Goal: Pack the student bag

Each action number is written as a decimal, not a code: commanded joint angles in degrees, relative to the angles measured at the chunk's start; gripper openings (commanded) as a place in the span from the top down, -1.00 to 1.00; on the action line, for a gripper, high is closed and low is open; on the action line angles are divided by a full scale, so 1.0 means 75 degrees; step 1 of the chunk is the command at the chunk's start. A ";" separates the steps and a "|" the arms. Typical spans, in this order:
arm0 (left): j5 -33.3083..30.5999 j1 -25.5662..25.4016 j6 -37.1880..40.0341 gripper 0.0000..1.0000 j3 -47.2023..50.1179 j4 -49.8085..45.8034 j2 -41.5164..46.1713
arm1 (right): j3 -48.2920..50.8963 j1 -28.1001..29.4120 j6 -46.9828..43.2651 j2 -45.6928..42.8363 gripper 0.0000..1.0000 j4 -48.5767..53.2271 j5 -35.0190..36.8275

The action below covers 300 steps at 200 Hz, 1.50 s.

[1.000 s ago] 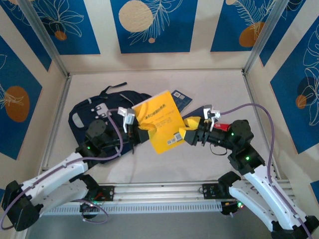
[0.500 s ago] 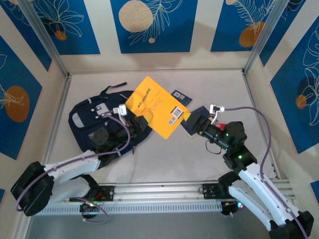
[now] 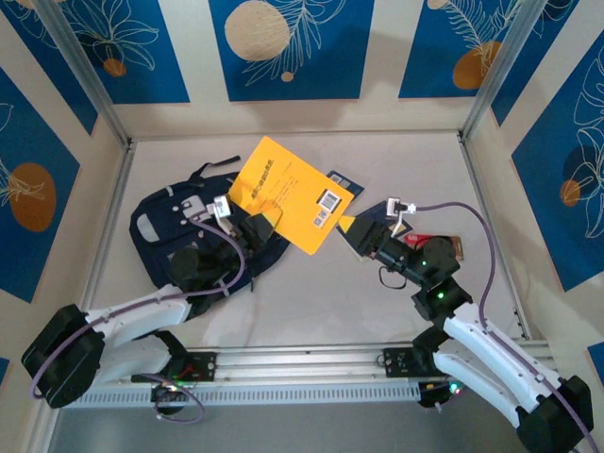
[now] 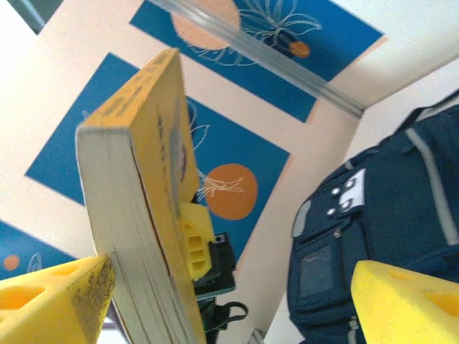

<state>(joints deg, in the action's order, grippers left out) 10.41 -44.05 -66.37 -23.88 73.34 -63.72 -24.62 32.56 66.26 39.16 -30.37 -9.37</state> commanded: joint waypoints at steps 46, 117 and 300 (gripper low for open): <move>-0.0041 -0.0036 0.0174 1.00 -0.0062 0.0373 0.0231 | 0.0155 0.0453 -0.0436 -0.0496 -0.65 -0.0169 0.0781; 0.0113 -0.0036 0.0315 1.00 -0.0201 -0.0215 0.0487 | -0.0068 0.0312 -0.0605 -0.0709 -0.82 0.0306 0.0395; 0.0285 -0.0321 -0.0091 1.00 -0.0215 0.0518 -0.0664 | -0.0330 0.1331 -0.0754 0.1059 0.67 -0.1211 0.1417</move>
<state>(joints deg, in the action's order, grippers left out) 11.90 -45.54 -67.22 -24.01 71.72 -67.90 -26.37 41.82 62.35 47.79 -36.64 -2.66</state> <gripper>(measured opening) 0.158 0.197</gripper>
